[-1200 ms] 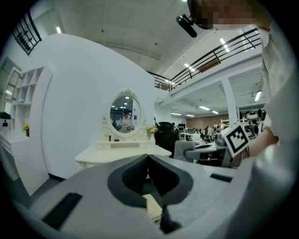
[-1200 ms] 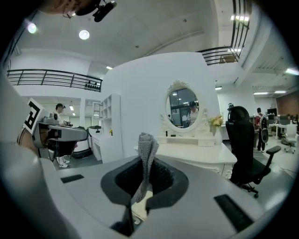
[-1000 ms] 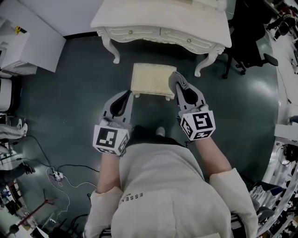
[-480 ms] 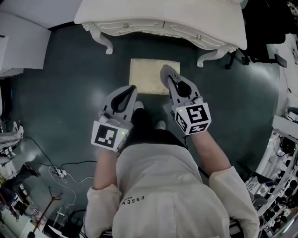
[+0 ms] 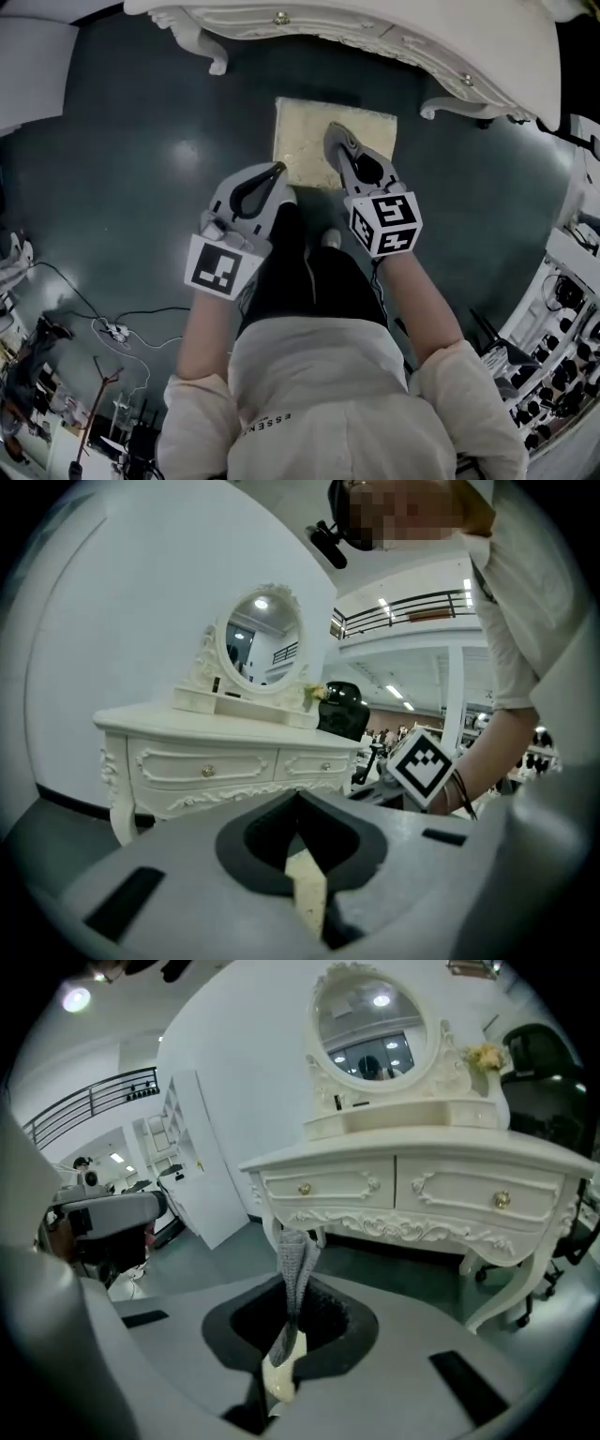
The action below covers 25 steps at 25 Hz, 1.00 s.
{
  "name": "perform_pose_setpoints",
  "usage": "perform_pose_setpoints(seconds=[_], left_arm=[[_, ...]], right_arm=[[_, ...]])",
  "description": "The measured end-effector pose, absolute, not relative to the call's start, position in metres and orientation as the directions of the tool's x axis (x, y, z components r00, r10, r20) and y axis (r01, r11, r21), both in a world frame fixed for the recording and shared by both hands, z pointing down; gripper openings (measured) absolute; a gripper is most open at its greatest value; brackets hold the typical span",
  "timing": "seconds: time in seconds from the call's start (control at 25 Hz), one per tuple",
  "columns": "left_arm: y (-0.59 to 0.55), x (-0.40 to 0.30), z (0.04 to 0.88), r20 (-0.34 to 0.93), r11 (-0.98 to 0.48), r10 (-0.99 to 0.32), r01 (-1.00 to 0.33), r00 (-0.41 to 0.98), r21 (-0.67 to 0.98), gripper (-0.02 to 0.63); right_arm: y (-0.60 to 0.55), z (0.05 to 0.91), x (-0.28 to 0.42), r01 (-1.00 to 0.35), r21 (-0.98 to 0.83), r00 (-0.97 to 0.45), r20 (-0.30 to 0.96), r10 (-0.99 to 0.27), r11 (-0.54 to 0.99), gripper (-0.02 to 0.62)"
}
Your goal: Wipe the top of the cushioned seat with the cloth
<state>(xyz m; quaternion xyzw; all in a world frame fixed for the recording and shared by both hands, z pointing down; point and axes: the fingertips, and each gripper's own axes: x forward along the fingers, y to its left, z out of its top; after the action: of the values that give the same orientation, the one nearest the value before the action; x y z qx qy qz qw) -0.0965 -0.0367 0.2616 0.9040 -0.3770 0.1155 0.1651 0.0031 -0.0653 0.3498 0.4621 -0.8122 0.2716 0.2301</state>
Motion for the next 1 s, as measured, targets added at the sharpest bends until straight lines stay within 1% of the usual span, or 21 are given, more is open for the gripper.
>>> perform_pose_setpoints(seconds=[0.12, 0.28, 0.6, 0.84, 1.0], left_arm=[[-0.05, -0.106, 0.298, 0.346, -0.667, -0.62, -0.705, 0.704, 0.241, 0.002], [-0.065, -0.119, 0.346, 0.371, -0.683, -0.594, -0.691, 0.714, 0.237, 0.002], [-0.079, -0.15, 0.428, 0.397, -0.661, -0.594, -0.706, 0.699, 0.253, 0.002], [-0.087, -0.157, 0.461, 0.396, -0.671, -0.584, -0.696, 0.709, 0.256, 0.002], [-0.087, -0.154, 0.475, 0.407, -0.665, -0.573, -0.694, 0.712, 0.277, 0.002]], right_arm=[[-0.08, 0.397, -0.013, -0.879, -0.248, -0.461, 0.664, -0.589, 0.408, 0.026], [-0.101, 0.452, -0.032, -0.869, -0.25, -0.468, 0.696, -0.544, 0.427, 0.027], [-0.122, 0.544, -0.065, -0.848, -0.269, -0.481, 0.751, -0.453, 0.456, 0.026], [-0.134, 0.589, -0.085, -0.845, -0.3, -0.488, 0.774, -0.405, 0.443, 0.026], [-0.138, 0.614, -0.082, -0.853, -0.292, -0.467, 0.797, -0.383, 0.434, 0.027]])
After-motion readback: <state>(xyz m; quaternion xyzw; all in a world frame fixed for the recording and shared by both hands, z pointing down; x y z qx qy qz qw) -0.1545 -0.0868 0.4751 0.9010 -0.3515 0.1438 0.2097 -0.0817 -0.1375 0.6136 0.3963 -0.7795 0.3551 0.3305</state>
